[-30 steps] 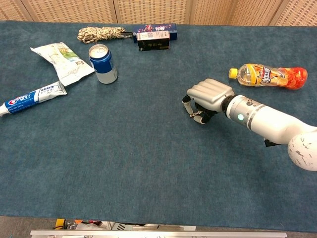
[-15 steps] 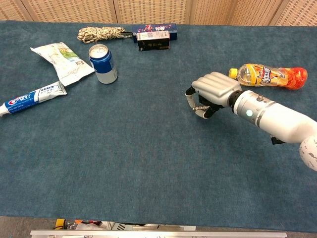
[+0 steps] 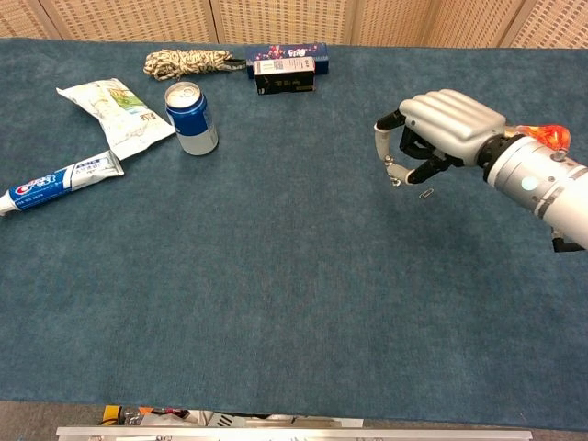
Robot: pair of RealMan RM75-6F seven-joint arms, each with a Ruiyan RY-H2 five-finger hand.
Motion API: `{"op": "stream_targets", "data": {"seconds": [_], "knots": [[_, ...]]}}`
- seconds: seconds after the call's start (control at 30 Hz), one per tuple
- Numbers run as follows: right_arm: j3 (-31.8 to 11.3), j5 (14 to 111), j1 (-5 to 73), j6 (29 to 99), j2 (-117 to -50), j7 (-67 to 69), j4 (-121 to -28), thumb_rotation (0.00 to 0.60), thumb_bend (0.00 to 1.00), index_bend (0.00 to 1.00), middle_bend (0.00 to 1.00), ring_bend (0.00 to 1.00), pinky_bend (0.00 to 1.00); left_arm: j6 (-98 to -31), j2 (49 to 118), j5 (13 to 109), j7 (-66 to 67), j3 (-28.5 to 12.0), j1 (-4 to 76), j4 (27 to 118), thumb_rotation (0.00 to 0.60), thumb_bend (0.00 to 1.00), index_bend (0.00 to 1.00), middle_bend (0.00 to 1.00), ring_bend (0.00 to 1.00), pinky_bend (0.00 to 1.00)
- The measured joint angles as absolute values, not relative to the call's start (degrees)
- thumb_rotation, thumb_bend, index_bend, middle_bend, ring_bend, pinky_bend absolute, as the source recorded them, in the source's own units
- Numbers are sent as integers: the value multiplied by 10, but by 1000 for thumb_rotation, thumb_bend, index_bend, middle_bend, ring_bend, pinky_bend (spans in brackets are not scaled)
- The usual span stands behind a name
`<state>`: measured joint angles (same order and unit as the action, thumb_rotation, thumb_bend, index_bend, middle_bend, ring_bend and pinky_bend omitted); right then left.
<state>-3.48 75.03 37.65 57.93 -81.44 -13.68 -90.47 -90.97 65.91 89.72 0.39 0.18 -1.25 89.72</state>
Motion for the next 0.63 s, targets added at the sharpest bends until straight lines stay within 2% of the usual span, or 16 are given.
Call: {"op": "stream_targets", "data": {"seconds": [0.3, 0.63], "knots": [[-27, 769, 351, 597, -784, -105, -900, 600, 386, 719, 1000, 1000, 1000, -908, 659, 902, 11, 5, -12, 903, 600, 174, 0, 0, 0, 0], [-29, 752, 348, 570, -801, -88, -852, 600, 386, 720, 1000, 1000, 1000, -902, 662, 900, 18, 6, -10, 907, 600, 174, 0, 0, 0, 0]]}}
